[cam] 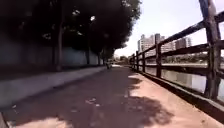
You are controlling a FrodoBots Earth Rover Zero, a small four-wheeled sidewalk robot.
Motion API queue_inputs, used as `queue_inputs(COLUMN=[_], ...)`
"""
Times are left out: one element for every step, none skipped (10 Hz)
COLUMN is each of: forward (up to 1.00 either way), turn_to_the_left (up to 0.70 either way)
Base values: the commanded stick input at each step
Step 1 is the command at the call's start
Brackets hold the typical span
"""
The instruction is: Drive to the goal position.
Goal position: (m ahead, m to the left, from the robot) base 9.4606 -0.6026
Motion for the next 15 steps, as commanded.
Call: queue_inputs(forward=[0.95,0.95,0.95,0.95,0.95,0.95,0.95,0.95,0.95,0.95,0.95,0.95,0.95,0.95,0.95], turn_to_the_left=[0.01,0.01,0.01,0.01,0.01,0.00,-0.08,-0.17,-0.23,-0.10,0.01,0.01,0.01,0.01,0.01])
